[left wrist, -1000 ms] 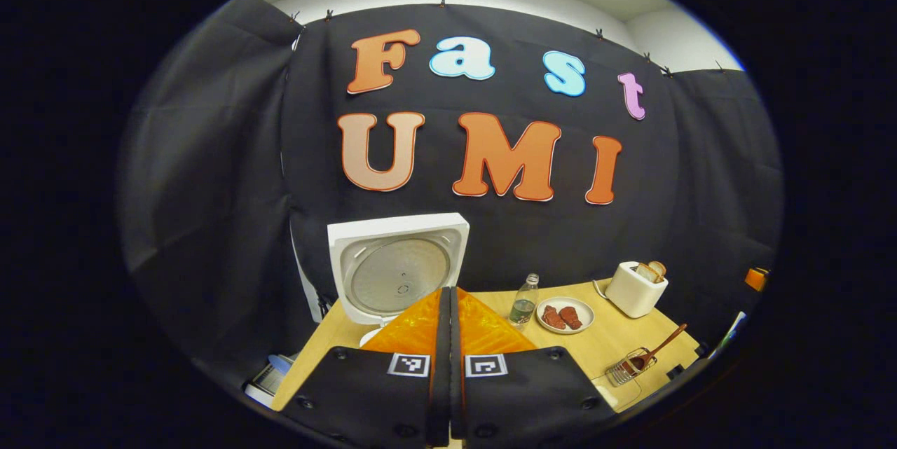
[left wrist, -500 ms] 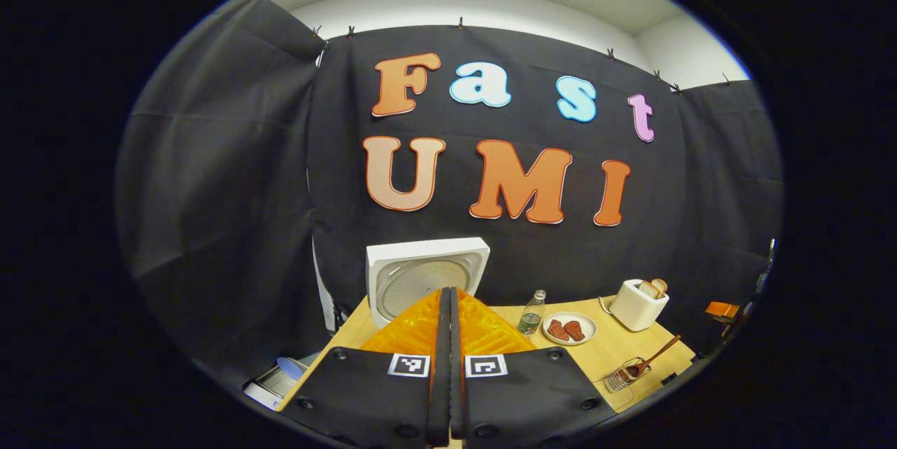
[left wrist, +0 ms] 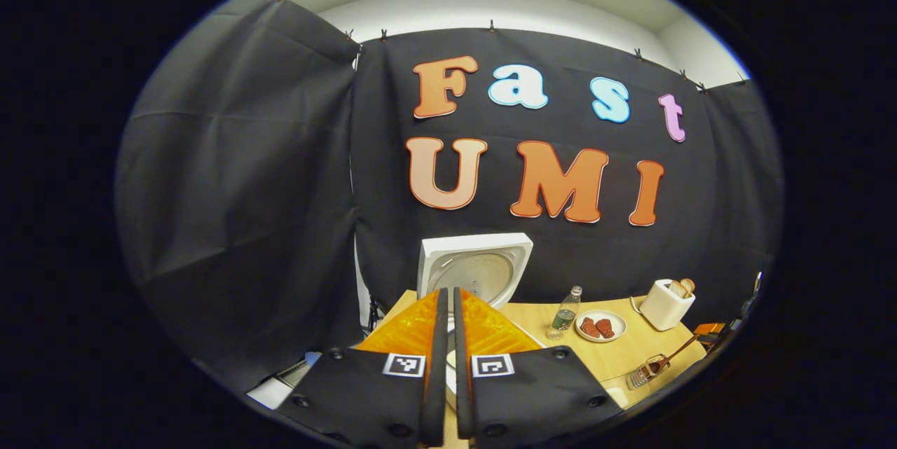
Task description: Close the left gripper, press the button to open the rice cooker; take a wooden spoon from the chopstick holder with the right hand, scoop a spoonful of rice and pour it into the rice cooker, then put the wooden spoon back into the chopstick holder.
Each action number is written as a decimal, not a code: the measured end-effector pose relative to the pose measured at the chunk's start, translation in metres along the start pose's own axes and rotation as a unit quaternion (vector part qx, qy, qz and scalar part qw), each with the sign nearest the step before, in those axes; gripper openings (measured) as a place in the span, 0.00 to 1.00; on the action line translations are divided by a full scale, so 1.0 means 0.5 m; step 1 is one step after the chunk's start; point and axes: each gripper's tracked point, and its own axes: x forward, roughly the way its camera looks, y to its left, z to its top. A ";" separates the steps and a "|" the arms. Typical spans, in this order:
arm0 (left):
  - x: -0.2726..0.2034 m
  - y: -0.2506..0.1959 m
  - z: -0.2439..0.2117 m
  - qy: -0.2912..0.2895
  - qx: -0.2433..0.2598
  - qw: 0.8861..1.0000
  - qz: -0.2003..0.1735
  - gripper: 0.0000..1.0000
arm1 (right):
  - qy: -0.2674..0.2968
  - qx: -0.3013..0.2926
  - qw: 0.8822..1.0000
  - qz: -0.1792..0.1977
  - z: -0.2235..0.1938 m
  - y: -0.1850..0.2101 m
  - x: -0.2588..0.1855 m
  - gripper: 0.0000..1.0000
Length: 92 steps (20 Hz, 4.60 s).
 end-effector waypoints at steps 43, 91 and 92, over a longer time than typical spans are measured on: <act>-0.065 0.072 0.022 -0.029 -0.002 1.000 0.005 1.00 | -0.003 -0.284 0.954 0.100 -0.142 0.384 -0.177 0.11; -0.061 0.051 -0.032 0.005 0.016 1.000 -0.016 1.00 | 0.114 0.207 0.970 0.052 -0.316 0.254 -0.074 0.11; -0.060 0.050 -0.029 0.005 0.017 1.000 -0.017 1.00 | 0.112 0.213 0.969 0.051 -0.308 0.253 -0.077 0.11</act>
